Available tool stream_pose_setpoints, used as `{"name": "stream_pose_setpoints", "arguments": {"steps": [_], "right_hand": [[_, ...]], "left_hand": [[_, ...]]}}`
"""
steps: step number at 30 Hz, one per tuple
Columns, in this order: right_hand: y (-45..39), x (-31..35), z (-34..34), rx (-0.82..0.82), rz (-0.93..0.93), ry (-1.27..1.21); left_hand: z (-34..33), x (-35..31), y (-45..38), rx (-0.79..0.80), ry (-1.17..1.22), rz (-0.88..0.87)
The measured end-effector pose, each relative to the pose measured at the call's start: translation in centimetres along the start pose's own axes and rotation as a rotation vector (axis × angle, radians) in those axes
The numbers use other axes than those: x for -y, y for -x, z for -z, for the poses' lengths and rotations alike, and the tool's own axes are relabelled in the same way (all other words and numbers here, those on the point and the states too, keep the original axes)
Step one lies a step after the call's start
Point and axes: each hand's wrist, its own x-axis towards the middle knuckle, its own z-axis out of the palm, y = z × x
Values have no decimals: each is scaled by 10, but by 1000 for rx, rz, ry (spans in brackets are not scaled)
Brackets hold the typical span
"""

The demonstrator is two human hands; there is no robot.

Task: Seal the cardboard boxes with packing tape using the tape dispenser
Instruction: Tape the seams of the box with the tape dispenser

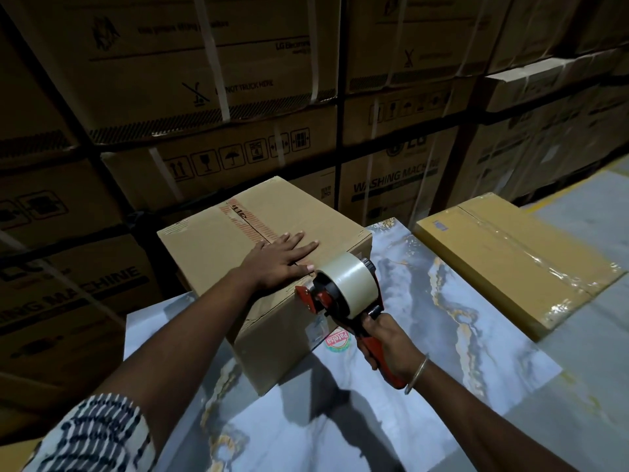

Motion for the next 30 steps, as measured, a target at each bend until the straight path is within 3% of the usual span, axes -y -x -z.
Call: {"name": "stream_pose_setpoints", "arguments": {"steps": [24, 26, 30], "right_hand": [[35, -37, 31, 19, -42, -54], [36, -37, 31, 9, -48, -52], [36, -36, 31, 20, -25, -46]], "left_hand": [[-3, -6, 4, -70, 27, 38], [-2, -13, 6, -150, 0, -1], [-4, -50, 4, -374, 155, -272]]}}
